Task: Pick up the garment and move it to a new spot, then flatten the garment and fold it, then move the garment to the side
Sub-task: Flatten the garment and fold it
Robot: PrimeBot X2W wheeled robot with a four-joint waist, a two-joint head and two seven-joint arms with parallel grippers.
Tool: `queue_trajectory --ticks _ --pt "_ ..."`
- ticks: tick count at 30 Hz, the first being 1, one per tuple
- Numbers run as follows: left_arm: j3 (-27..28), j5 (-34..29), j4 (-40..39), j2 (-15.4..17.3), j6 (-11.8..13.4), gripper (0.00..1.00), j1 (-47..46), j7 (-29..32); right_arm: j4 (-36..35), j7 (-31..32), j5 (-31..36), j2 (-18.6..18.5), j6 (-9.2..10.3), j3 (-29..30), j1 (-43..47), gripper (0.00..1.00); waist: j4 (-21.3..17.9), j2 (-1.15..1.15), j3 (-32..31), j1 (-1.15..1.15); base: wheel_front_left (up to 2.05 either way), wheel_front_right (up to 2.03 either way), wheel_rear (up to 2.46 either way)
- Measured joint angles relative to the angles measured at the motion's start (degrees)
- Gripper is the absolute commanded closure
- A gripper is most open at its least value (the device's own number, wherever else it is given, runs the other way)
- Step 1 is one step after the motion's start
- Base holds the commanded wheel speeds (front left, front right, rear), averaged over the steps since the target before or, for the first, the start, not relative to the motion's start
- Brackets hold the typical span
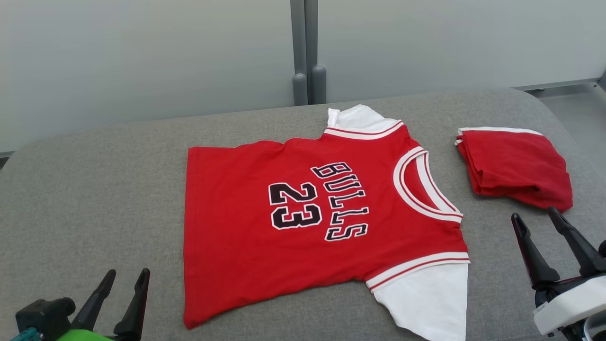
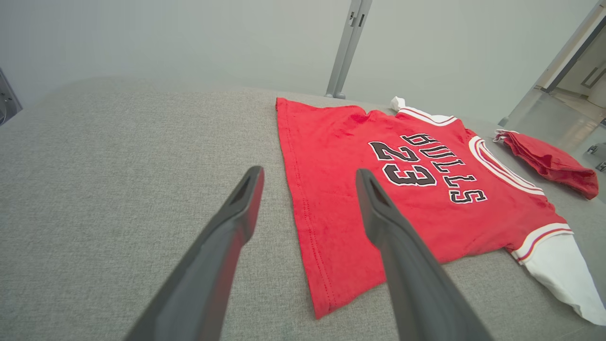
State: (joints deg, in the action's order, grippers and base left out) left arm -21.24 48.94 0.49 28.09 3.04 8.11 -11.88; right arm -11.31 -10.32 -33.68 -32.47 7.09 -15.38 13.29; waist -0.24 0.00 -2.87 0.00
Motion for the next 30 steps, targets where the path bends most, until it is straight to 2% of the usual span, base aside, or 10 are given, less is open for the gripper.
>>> queue_trajectory --ticks 12,19,22,30 --pt "2.32 -0.42 2.21 -1.74 0.54 0.0 -0.43 -1.55 4.21 -0.52 3.98 2.88 0.0 -2.21 -0.84 0.0 1.54 0.0 -0.93 0.0 0.0 0.0 0.0" --pt "1.08 -1.71 3.85 -2.2 -0.04 0.0 -1.39 -1.86 8.34 -1.81 5.37 6.45 0.01 -2.2 -3.66 0.0 1.1 0.0 0.18 0.0 0.0 0.0 0.0" --pt "0.65 -2.78 4.92 -3.12 -0.51 0.0 -2.52 -1.88 10.46 -2.61 5.5 8.75 0.02 -1.59 -5.09 0.0 0.53 0.0 0.84 0.0 0.0 0.0 0.0" --pt "0.48 -4.04 7.26 -4.74 -1.36 0.0 -4.02 -2.31 15.73 -3.35 6.99 12.02 0.08 0.67 -5.63 0.0 -0.59 0.0 1.74 0.0 0.0 0.0 0.0"
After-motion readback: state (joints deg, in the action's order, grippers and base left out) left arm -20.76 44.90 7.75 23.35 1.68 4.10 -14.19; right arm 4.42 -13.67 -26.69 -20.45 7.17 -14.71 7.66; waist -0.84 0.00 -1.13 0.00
